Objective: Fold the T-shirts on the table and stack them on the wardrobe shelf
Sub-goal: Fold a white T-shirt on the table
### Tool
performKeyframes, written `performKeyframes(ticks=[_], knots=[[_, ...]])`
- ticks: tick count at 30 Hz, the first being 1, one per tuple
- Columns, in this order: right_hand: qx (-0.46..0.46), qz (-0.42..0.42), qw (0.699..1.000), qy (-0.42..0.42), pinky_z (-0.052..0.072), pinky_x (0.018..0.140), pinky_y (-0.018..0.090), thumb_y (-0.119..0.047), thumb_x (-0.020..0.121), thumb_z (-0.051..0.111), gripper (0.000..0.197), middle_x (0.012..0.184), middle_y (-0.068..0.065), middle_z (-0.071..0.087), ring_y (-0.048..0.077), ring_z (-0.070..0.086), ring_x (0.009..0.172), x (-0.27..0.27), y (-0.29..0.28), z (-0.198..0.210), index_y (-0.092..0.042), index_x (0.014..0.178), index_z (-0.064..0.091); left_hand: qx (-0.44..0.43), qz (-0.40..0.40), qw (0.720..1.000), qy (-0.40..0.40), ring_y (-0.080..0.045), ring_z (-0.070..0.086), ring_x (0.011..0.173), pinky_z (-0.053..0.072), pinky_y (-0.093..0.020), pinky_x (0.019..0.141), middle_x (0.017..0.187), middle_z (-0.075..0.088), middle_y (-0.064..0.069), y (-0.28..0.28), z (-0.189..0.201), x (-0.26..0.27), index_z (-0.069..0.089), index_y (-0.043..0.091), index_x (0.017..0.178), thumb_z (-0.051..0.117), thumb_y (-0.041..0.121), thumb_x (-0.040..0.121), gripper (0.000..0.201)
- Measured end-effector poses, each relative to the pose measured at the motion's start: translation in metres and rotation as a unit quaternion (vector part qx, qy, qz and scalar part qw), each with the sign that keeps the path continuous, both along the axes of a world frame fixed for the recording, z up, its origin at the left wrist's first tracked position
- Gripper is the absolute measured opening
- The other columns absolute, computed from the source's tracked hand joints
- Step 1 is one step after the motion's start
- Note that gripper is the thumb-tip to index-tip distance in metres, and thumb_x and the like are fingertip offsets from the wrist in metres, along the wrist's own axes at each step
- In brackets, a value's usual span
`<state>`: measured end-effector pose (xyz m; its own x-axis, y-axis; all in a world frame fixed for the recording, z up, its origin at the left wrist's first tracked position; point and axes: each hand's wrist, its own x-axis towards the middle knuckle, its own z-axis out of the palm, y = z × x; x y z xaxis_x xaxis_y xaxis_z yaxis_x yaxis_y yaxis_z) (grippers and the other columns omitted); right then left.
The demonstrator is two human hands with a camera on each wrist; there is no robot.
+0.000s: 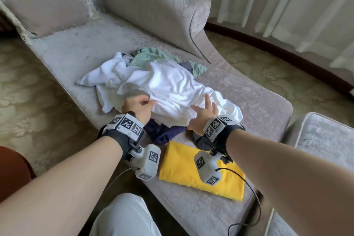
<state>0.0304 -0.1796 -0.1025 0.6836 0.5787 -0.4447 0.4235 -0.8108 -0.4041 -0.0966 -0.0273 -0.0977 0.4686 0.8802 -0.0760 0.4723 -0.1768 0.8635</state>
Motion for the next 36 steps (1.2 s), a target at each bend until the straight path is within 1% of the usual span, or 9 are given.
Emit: performKeyframes(ticks=[3,7,11,15,18,24,30,32,36], knots=[[0.037,-0.010,0.999,-0.004,0.025,0.114,0.045,-0.014,0.082,0.064,0.077,0.156,-0.005,-0.030,0.031,-0.012,0.148,-0.007,0.005,0.011,-0.047,0.144,0.031,-0.055,-0.006,0.995,-0.084,-0.018,0.064,0.088,0.054,-0.036,0.091,0.094,0.069,-0.001,-0.001,0.026,0.006,0.070,0.012,0.101,0.072,0.017,0.086,0.016],[0.096,-0.027,0.995,-0.007,0.040,0.105,0.044,-0.022,0.070,0.082,0.101,0.159,-0.001,-0.022,0.036,0.021,0.144,-0.021,0.016,0.033,-0.041,0.148,0.020,-0.166,-0.057,0.958,-0.226,-0.017,0.067,0.086,0.057,-0.044,0.087,0.095,0.069,-0.004,-0.011,0.087,0.011,0.066,0.008,0.099,0.062,0.007,0.093,0.008],[0.186,-0.093,0.978,-0.020,0.035,0.108,0.045,-0.036,0.072,0.082,0.110,0.161,0.008,-0.001,0.035,0.032,0.140,-0.028,0.026,0.073,-0.033,0.152,0.006,-0.185,-0.133,0.924,-0.306,-0.026,0.061,0.098,0.055,-0.050,0.089,0.102,0.060,-0.015,-0.019,0.159,-0.003,0.061,0.013,0.087,0.058,0.004,0.094,0.013],[0.207,-0.164,0.965,-0.006,0.043,0.102,0.049,-0.047,0.085,0.063,0.073,0.147,0.014,0.032,0.039,0.046,0.124,-0.026,0.026,0.122,-0.027,0.145,0.026,-0.175,-0.182,0.881,-0.400,-0.023,0.063,0.087,0.058,-0.043,0.073,0.093,0.061,-0.010,-0.014,0.233,-0.039,0.057,0.014,0.083,0.055,0.003,0.095,0.016],[0.196,-0.124,0.971,-0.049,0.050,0.091,0.044,-0.044,0.096,0.044,0.032,0.113,0.011,0.058,0.034,0.059,0.099,-0.039,0.027,0.155,-0.016,0.112,0.049,-0.145,-0.194,0.862,-0.446,-0.020,0.063,0.082,0.057,-0.043,0.073,0.087,0.063,-0.007,-0.010,0.282,-0.076,0.059,0.014,0.082,0.056,0.003,0.093,0.015],[0.330,-0.121,0.936,-0.016,0.035,0.056,0.029,-0.037,0.101,0.035,0.039,0.066,0.002,0.048,0.025,0.048,0.067,-0.100,0.035,0.233,-0.011,0.079,0.054,-0.082,-0.140,0.856,-0.491,-0.018,0.055,0.080,0.049,-0.038,0.073,0.083,0.062,-0.003,-0.007,0.339,-0.157,0.071,0.020,0.077,0.069,0.013,0.086,0.011],[0.425,-0.045,0.903,0.043,0.031,0.054,0.028,-0.030,0.100,0.040,0.040,0.066,0.002,0.048,0.020,0.043,0.069,-0.189,0.037,0.308,0.003,0.098,0.063,-0.017,-0.046,0.878,-0.476,-0.018,0.061,0.092,0.049,-0.036,0.082,0.100,0.065,-0.006,-0.020,0.357,-0.246,0.065,0.017,0.101,0.060,0.016,0.096,0.007],[0.463,-0.017,0.884,0.067,0.032,0.056,0.030,-0.029,0.100,0.042,0.042,0.070,0.005,0.050,0.019,0.040,0.075,-0.226,0.041,0.319,0.007,0.102,0.063,-0.006,-0.016,0.881,-0.472,-0.016,0.065,0.086,0.054,-0.032,0.075,0.099,0.067,-0.006,-0.028,0.358,-0.278,0.065,0.014,0.104,0.058,0.016,0.096,0.011],[0.483,0.015,0.867,0.118,0.031,0.057,0.028,-0.025,0.100,0.044,0.035,0.069,0.008,0.048,0.020,0.038,0.071,-0.297,0.049,0.340,-0.001,0.079,0.060,-0.002,0.016,0.895,-0.447,-0.021,0.065,0.089,0.055,-0.029,0.073,0.100,0.066,-0.008,-0.039,0.355,-0.346,0.063,0.009,0.116,0.061,0.013,0.093,0.023]])
